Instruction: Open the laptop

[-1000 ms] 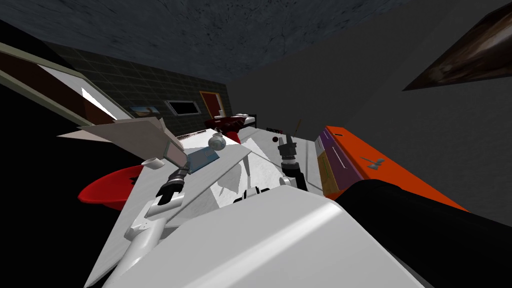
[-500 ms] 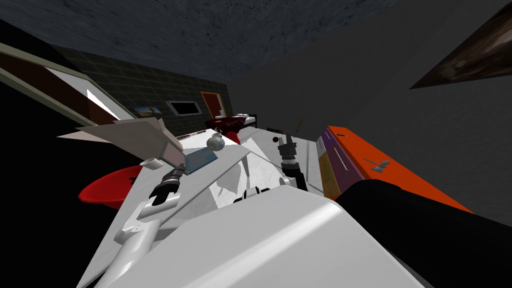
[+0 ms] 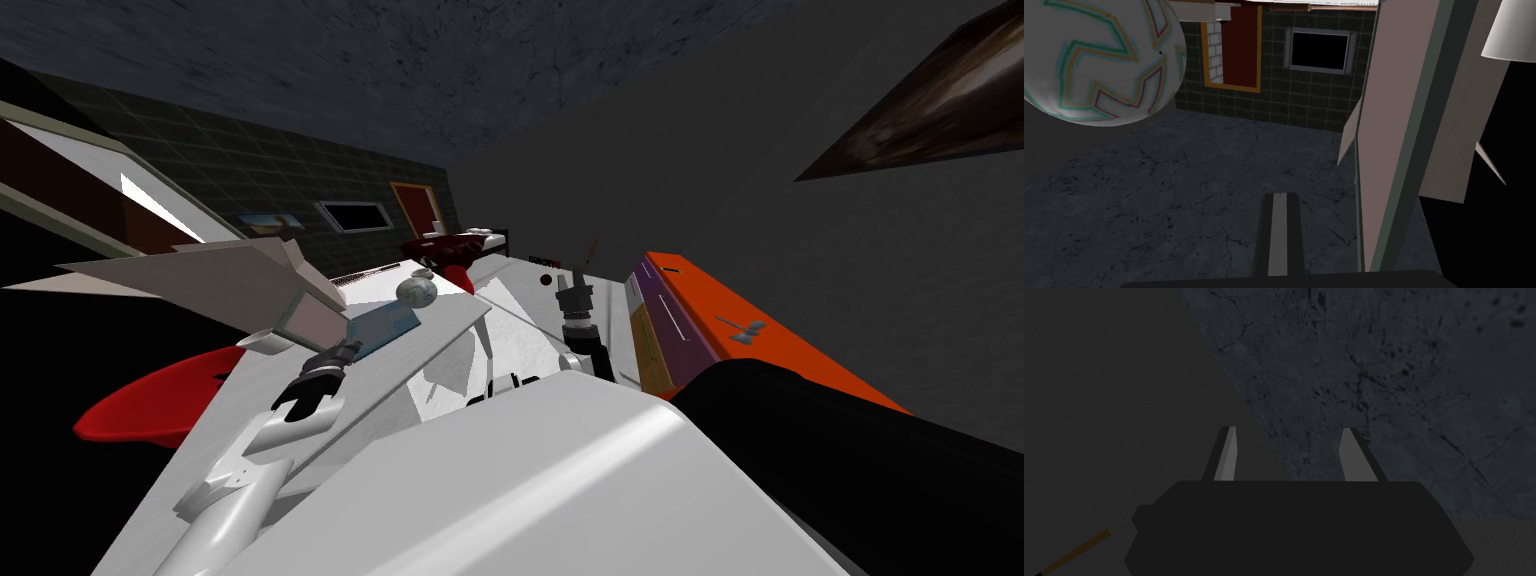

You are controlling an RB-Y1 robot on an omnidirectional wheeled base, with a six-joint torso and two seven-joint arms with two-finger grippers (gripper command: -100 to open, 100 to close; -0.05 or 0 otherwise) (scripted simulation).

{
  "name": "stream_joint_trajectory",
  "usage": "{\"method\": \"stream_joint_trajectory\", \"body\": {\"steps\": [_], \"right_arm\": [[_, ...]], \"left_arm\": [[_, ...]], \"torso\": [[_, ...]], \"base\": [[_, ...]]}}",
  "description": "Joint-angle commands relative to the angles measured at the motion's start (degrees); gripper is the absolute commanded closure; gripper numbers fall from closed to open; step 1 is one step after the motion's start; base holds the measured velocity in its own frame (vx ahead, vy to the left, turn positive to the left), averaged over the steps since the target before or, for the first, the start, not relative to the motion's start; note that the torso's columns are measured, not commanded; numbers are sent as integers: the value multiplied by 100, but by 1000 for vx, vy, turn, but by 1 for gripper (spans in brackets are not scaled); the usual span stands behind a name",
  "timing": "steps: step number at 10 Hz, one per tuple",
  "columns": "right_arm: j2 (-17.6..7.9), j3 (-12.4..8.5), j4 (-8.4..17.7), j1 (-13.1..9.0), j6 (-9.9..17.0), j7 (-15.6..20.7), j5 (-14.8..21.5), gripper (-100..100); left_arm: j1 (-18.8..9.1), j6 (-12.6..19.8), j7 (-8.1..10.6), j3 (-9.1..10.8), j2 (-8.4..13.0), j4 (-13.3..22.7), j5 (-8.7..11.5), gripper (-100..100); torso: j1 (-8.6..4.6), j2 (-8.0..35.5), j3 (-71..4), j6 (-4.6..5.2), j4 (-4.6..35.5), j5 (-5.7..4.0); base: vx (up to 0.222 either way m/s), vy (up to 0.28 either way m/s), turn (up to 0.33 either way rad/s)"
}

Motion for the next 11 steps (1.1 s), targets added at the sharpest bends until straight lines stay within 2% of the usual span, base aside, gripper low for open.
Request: {"method": "stream_joint_trajectory", "body": {"steps": [1, 2, 3, 5, 7, 8, 10, 11], "right_arm": [[0, 0, 0, 0, 0, 0, 0, 0], [0, -1, 0, 0, 0, 0, 0, 0], [-2, -2, 0, -1, 0, 0, 0, 0], [-3, -3, 1, -1, 1, 0, 0, 0], [-2, -2, 1, -1, 0, 0, 0, 0], [-1, -1, 0, -1, 0, 0, 0, 0], [0, 0, 0, 0, 0, 0, 0, 0], [0, 0, 0, 0, 0, 0, 0, 0]], "left_arm": [[69, 116, -115, -45, 113, -49, -105, 100], [68, 192, -153, -2, 274, -213, -94, -100], [67, 204, -156, 11, 313, -255, -89, -100], [58, 259, -165, 69, 491, -451, -59, -100], [65, 229, -161, 54, 439, -381, -67, -100], [67, 229, -161, 54, 438, -380, -67, 100], [315, 442, -431, -70, 757, -454, -243, 100], [377, 495, -498, -102, 837, -473, -287, 100]], "torso": [[-5, 5, 3, 1, 2, -1], [12, 12, 7, -1, 3, 2], [50, 27, 16, -3, 8, 11], [22, 9, 6, -3, 5, 5], [-34, -15, -9, 2, -4, -8], [-46, -18, -11, 2, -5, -15], [-30, -16, -9, 2, -4, -9], [-31, -23, -13, 2, -6, -9]], "base": [[24, -53, -10], [-47, 87, 6], [-71, 158, -8], [-59, 166, -1], [-19, 53, -1], [-4, 9, 1], [68, -80, -59], [97, -124, -50]]}}
